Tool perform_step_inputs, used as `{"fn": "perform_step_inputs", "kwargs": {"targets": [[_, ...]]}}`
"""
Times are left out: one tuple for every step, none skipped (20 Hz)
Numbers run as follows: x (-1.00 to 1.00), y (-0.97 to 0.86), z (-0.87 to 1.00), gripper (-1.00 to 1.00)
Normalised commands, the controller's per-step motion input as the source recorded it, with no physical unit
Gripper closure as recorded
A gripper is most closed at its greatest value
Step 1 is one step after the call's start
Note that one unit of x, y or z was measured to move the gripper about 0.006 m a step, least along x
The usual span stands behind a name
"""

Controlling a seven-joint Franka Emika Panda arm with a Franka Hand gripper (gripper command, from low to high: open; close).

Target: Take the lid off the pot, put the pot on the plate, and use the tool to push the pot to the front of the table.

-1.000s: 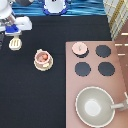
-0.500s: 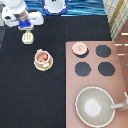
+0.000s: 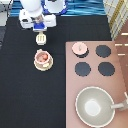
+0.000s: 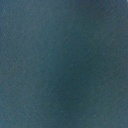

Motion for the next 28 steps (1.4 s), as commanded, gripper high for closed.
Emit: {"fn": "perform_step_inputs", "kwargs": {"targets": [[-0.84,0.03,-0.43,1.00],[-0.90,0.00,-0.38,1.00],[-0.84,-0.09,-0.40,1.00],[-0.68,-0.17,-0.41,1.00],[-0.54,-0.20,-0.41,1.00],[-0.35,-0.19,-0.41,1.00],[-0.20,-0.21,-0.43,1.00],[-0.12,-0.27,-0.45,1.00],[0.03,-0.27,-0.48,1.00],[0.35,-0.21,-0.38,1.00],[0.60,-0.17,-0.37,1.00],[0.80,-0.09,-0.35,1.00],[0.87,-0.02,-0.31,1.00],[0.89,0.00,-0.29,1.00],[0.91,0.00,-0.29,1.00],[0.92,0.00,-0.29,1.00],[0.93,0.00,-0.31,1.00],[0.93,0.00,-0.31,1.00],[0.95,0.00,-0.27,1.00],[0.95,0.00,-0.28,1.00],[0.97,0.00,-0.21,1.00],[0.97,0.00,-0.20,1.00],[1.00,0.00,-0.04,1.00],[1.00,0.00,0.00,1.00],[1.00,0.00,0.00,1.00],[1.00,0.00,0.11,1.00],[1.00,0.00,0.21,1.00],[1.00,0.00,0.31,1.00]]}}
